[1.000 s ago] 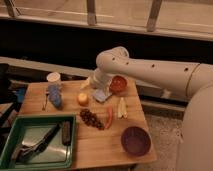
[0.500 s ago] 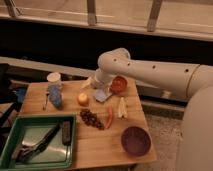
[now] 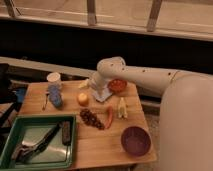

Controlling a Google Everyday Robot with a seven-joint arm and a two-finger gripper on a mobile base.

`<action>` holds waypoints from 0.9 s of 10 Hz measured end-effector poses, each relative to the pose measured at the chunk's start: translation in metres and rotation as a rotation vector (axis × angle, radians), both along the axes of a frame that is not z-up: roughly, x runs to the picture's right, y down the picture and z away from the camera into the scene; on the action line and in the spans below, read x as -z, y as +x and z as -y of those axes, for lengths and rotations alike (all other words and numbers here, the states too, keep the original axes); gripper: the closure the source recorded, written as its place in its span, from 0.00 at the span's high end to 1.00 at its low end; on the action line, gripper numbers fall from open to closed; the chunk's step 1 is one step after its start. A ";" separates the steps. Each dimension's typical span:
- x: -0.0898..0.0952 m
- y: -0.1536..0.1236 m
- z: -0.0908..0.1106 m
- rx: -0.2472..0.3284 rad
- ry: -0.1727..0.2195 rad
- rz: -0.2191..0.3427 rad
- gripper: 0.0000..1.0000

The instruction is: Place apple in table surface

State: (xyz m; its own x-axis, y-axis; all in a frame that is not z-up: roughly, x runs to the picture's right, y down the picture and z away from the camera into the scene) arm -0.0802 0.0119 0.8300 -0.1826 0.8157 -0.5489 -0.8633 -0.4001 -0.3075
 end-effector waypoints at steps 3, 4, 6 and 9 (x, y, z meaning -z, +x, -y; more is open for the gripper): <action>-0.025 -0.035 0.000 0.014 -0.040 0.058 0.80; -0.027 -0.045 0.000 0.019 -0.048 0.073 0.80; -0.029 -0.040 0.000 0.017 -0.049 0.067 0.80; -0.032 -0.046 -0.004 0.021 -0.058 0.081 0.80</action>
